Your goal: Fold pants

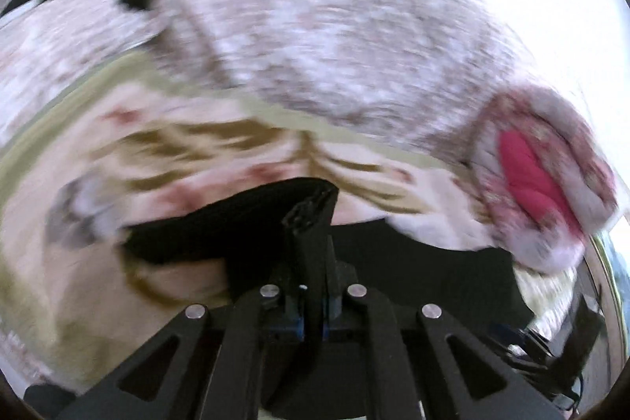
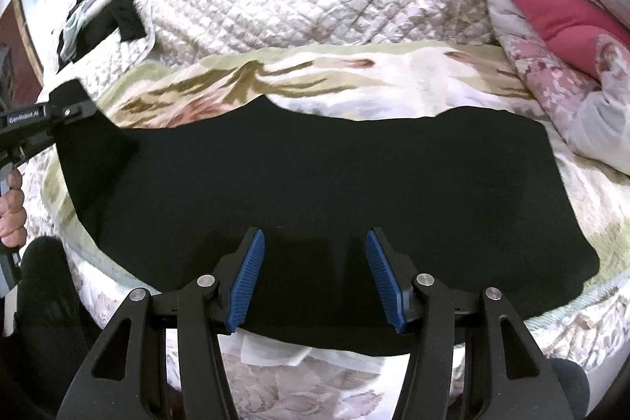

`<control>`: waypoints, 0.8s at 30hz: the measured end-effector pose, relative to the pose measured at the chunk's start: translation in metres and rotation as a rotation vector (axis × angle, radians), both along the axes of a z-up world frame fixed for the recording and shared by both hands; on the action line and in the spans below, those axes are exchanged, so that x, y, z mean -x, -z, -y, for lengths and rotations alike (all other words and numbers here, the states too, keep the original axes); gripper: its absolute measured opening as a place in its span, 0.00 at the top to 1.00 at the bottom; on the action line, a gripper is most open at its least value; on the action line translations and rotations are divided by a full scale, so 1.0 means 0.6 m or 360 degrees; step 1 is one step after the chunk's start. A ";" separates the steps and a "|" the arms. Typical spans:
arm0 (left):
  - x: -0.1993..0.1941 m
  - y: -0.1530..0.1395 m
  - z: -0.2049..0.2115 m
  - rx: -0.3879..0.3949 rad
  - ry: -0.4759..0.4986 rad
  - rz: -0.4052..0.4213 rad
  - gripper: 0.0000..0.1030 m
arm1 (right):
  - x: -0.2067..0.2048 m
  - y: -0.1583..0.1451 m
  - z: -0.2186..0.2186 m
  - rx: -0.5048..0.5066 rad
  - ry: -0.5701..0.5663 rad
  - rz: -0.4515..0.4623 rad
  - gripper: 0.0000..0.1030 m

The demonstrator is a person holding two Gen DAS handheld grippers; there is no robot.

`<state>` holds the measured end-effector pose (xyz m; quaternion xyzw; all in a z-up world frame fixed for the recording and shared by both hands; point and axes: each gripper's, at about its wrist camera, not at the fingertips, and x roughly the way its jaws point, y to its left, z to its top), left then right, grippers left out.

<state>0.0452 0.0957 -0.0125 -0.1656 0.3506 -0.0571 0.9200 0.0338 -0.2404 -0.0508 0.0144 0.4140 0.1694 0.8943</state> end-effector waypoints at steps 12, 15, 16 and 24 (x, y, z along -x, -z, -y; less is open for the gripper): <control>-0.039 0.119 0.214 0.0011 0.0644 -0.0280 0.93 | 0.001 0.007 0.052 -0.0042 0.0116 -0.0040 0.47; -0.026 0.121 0.224 -0.0005 0.0701 -0.0291 0.93 | -0.003 0.010 0.054 -0.0062 0.0121 -0.0053 0.47; -0.023 0.114 0.223 0.0003 0.0719 -0.0280 0.88 | -0.005 0.011 0.054 -0.0073 0.0122 -0.0058 0.47; 0.017 0.053 0.154 0.0068 0.0615 -0.0083 0.71 | -0.027 0.016 0.041 -0.0309 0.0047 -0.0155 0.47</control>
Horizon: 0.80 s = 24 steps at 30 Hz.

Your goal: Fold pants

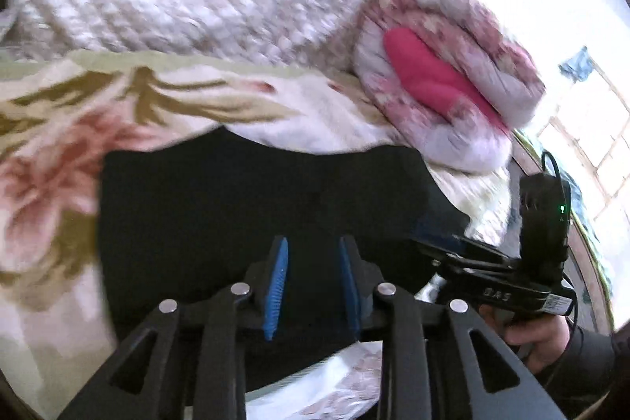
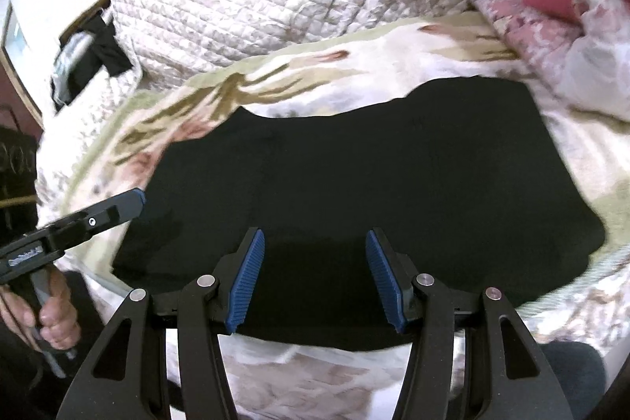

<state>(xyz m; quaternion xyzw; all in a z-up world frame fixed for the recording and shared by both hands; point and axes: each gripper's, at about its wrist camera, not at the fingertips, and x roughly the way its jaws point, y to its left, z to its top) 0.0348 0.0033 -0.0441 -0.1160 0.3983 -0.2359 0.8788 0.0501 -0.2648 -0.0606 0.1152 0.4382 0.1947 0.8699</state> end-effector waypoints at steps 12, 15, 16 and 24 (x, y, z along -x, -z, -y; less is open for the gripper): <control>-0.032 0.043 -0.117 -0.0162 -0.0417 -0.0091 0.71 | -0.094 0.044 -0.082 -0.0248 -0.0234 -0.0180 0.47; -0.036 0.052 -0.115 -0.0187 -0.0418 -0.0106 0.71 | -0.110 0.048 -0.097 -0.0283 -0.0289 -0.0227 0.47; -0.040 0.057 -0.114 -0.0192 -0.0420 -0.0124 0.71 | -0.114 0.049 -0.102 -0.0292 -0.0308 -0.0241 0.47; -0.047 0.067 -0.109 -0.0243 -0.0434 -0.0146 0.71 | -0.122 0.041 -0.094 -0.0299 -0.0278 -0.0250 0.98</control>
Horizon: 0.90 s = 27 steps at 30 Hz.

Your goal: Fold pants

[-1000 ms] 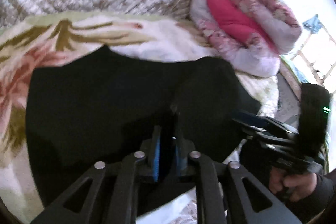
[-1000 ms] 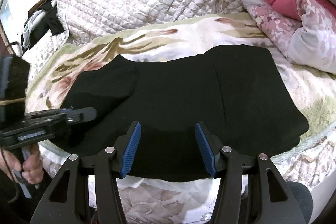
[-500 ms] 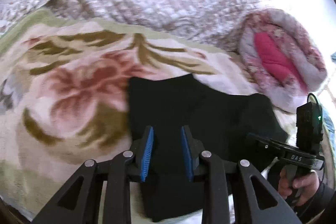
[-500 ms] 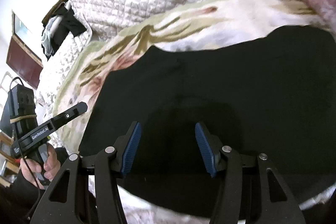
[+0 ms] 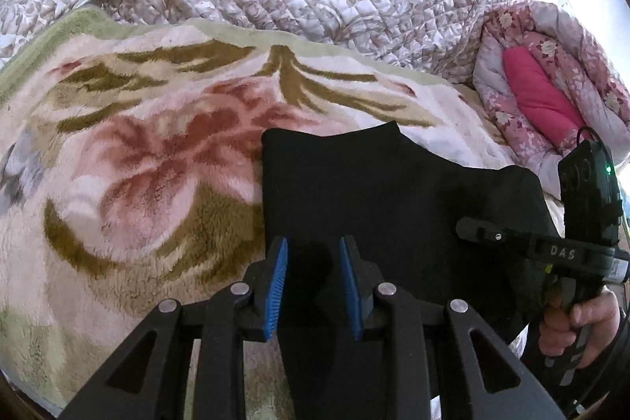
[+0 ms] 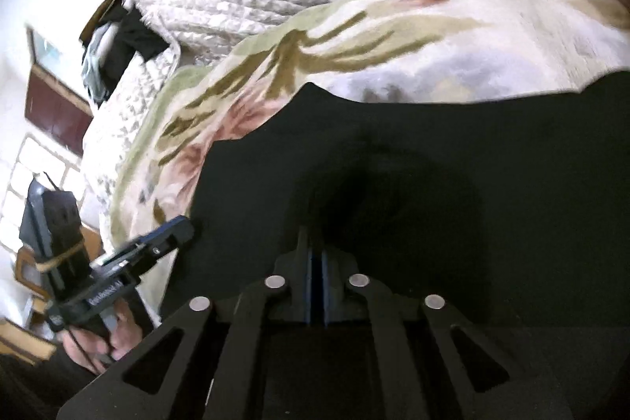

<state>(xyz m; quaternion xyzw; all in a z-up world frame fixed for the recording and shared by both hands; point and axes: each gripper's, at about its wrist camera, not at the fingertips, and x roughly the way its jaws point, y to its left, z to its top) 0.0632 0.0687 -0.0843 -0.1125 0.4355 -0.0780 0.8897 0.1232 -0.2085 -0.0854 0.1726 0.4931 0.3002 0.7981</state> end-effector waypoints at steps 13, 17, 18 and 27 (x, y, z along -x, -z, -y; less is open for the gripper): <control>0.011 -0.001 0.003 -0.0020 0.0011 -0.0018 0.71 | 0.015 0.013 0.036 -0.0001 0.0112 -0.0020 0.98; 0.008 -0.012 0.001 -0.0015 0.0010 0.0008 0.71 | 0.014 0.017 0.040 -0.0010 0.0118 -0.0041 0.98; 0.004 -0.016 0.002 -0.0014 0.0014 0.0016 0.71 | 0.014 0.012 0.040 0.0018 0.0119 -0.0021 0.97; -0.059 -0.023 0.020 -0.0048 0.0063 0.0060 0.71 | 0.001 0.009 0.043 0.0027 0.0133 -0.0028 0.84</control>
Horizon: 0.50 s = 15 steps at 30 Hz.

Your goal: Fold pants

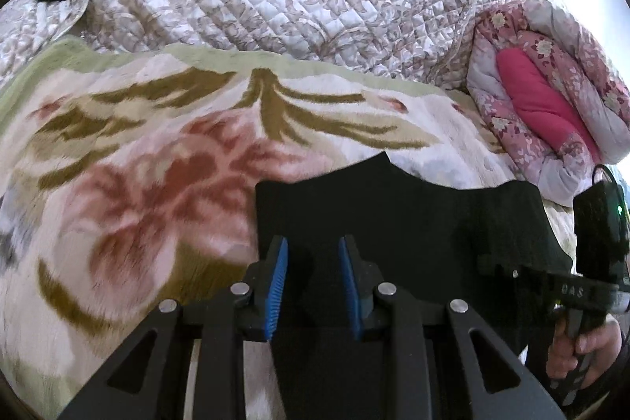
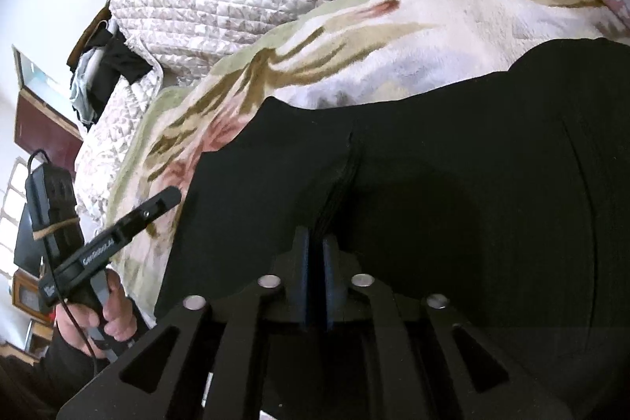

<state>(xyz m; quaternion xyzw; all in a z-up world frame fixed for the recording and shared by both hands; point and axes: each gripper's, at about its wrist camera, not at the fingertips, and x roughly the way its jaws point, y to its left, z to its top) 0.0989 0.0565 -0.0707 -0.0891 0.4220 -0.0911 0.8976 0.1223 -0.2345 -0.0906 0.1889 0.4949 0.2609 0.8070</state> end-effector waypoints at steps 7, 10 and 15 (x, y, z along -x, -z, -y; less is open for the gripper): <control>-0.034 0.030 0.019 -0.0053 0.0028 -0.0042 0.71 | -0.032 0.006 -0.013 -0.0029 0.0013 -0.0027 0.99; -0.033 0.032 0.025 -0.0085 0.0026 -0.0033 0.71 | -0.024 0.008 0.001 -0.0050 0.0069 -0.0014 0.98; -0.030 0.036 0.036 -0.0128 0.0052 -0.0022 0.69 | -0.019 0.014 0.001 -0.0004 0.0085 -0.0002 0.98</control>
